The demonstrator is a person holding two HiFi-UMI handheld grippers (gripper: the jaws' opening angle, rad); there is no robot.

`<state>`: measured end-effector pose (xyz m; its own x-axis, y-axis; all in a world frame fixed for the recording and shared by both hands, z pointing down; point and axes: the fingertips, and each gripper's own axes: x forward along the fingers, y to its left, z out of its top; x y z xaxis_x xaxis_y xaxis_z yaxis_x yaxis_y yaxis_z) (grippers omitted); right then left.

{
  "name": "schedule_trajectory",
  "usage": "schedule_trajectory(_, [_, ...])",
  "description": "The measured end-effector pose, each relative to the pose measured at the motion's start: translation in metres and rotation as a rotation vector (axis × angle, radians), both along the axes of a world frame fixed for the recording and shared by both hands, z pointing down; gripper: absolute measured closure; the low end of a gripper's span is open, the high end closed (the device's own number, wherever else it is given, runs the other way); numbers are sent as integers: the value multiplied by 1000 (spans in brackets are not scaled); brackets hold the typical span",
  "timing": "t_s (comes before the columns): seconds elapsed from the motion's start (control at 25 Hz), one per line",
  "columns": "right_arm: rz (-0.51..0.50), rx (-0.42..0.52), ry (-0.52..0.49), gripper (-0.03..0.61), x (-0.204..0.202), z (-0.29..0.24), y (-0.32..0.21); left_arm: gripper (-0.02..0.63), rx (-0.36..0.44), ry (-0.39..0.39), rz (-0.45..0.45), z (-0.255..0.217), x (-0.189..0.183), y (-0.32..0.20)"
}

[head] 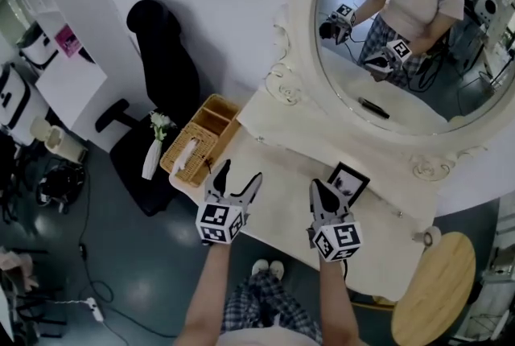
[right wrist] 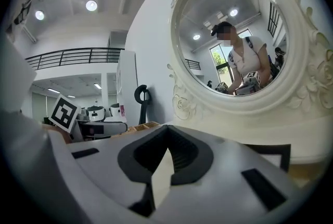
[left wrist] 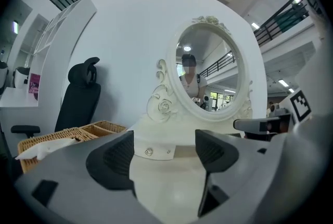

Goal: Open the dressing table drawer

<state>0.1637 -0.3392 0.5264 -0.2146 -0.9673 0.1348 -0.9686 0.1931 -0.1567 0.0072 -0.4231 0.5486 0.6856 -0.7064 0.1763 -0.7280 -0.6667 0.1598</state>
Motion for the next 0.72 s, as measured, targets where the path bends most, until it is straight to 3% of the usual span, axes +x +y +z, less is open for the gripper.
schedule_trajectory(0.2, [5, -93, 39, 566, -14, 43, -44, 253, -52, -28, -29, 38, 20, -40])
schedule_trajectory(0.44, [30, -180, 38, 566, -18, 83, -80, 253, -109, 0, -73, 68, 37, -78])
schedule_trajectory(0.6, [50, -231, 20, 566, -14, 103, -92, 253, -130, -57, -54, 88, 50, -88])
schedule_trajectory(0.72, [55, -262, 23, 566, -14, 110, -97, 255, -159, -104, -89, 103, 49, -97])
